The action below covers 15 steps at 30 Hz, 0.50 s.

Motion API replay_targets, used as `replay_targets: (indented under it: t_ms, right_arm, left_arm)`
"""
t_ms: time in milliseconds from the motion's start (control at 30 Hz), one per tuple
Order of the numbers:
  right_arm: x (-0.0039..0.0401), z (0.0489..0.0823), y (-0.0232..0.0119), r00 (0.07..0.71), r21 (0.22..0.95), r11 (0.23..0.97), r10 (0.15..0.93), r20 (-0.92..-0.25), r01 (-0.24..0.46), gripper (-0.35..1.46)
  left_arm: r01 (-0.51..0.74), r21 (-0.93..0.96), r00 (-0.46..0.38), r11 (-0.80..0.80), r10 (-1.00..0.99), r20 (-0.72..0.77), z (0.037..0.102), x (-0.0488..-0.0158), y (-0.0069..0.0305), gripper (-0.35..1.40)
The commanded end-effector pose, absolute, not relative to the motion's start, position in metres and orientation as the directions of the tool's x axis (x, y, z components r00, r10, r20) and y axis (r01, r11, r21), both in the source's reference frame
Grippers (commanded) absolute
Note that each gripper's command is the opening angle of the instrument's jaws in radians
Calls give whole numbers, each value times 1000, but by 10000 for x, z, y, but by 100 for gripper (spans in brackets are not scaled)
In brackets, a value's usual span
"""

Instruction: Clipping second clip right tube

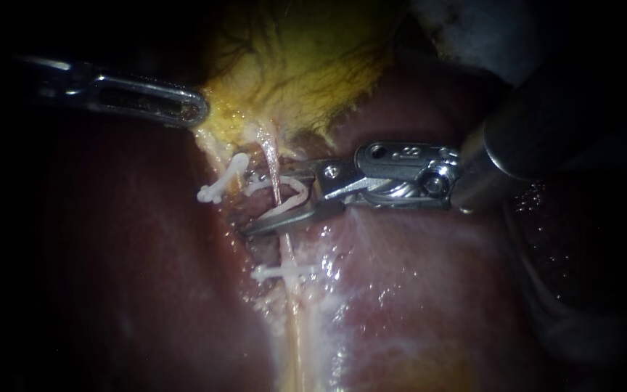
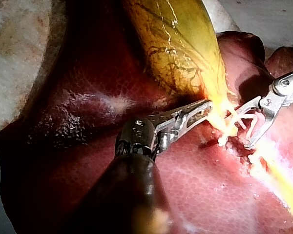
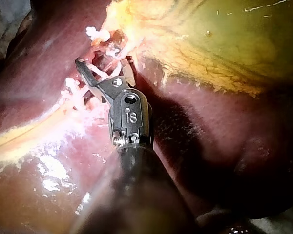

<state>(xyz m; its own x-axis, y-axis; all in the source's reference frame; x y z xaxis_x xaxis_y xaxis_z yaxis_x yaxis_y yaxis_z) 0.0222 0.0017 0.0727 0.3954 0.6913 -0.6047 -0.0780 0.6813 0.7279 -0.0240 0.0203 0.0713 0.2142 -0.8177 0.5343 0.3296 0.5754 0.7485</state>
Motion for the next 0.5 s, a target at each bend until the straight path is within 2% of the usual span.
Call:
replay_targets:
  t_ms: [33,500]
  right_arm:
    - [222,727,17,395,728,682,691,-605,-78,53]
    - [222,727,17,395,731,678,695,-601,-80,53]
  left_arm:
    - [329,749,214,575,-818,534,713,-241,203,-35]
    - [333,747,213,576,-817,535,713,-241,202,-35]
